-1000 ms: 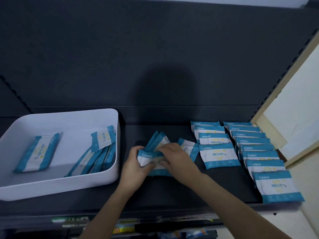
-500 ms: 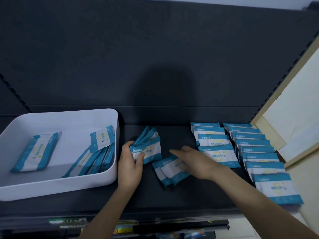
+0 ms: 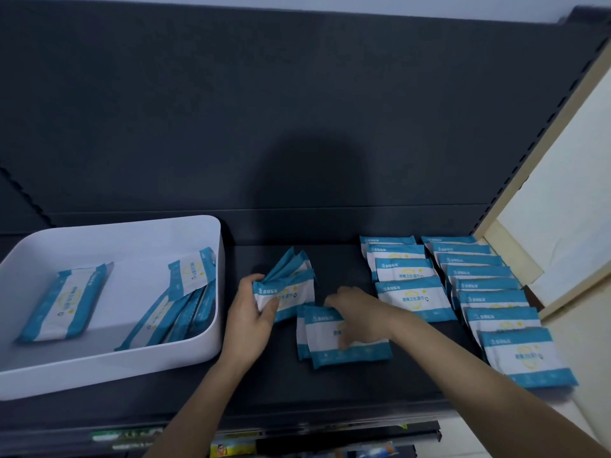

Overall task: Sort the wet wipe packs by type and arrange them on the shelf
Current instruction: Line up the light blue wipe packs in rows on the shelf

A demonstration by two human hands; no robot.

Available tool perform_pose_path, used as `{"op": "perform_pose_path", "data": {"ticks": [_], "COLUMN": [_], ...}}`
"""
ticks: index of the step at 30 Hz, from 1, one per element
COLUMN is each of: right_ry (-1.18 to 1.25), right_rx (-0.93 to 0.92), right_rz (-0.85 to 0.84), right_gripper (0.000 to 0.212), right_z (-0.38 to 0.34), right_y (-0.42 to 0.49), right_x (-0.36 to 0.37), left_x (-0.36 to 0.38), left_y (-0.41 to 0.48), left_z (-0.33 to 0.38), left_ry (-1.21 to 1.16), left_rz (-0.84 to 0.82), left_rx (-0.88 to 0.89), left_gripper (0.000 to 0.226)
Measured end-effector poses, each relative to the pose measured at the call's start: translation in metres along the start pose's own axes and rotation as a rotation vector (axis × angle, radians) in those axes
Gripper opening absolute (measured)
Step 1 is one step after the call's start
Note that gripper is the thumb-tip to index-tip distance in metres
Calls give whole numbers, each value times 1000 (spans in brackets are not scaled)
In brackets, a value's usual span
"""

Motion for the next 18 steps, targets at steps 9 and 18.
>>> {"op": "perform_pose_path", "data": {"ticks": [9, 18], "right_ry": [-296, 273], "right_rx": [-210, -12], "right_rz": [573, 635], "right_gripper": [44, 119], "right_z": [-18, 17], "right_y": [-12, -31], "right_x": [-4, -5], "left_x": [20, 19], "left_y": [-14, -4], "left_z": [17, 17], "left_ry": [-51, -54], "left_rz": [-294, -346], "left_rx": [-65, -59], "left_gripper": [64, 82]}}
Point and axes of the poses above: each hand's wrist, its own y-axis towards the middle knuckle, its own x-axis out of the palm, z = x × y, the point moved 5 cm from there along y, towards the middle knuckle, and after that the axes turned 13 degrees about -x, right-handed, at the moved point
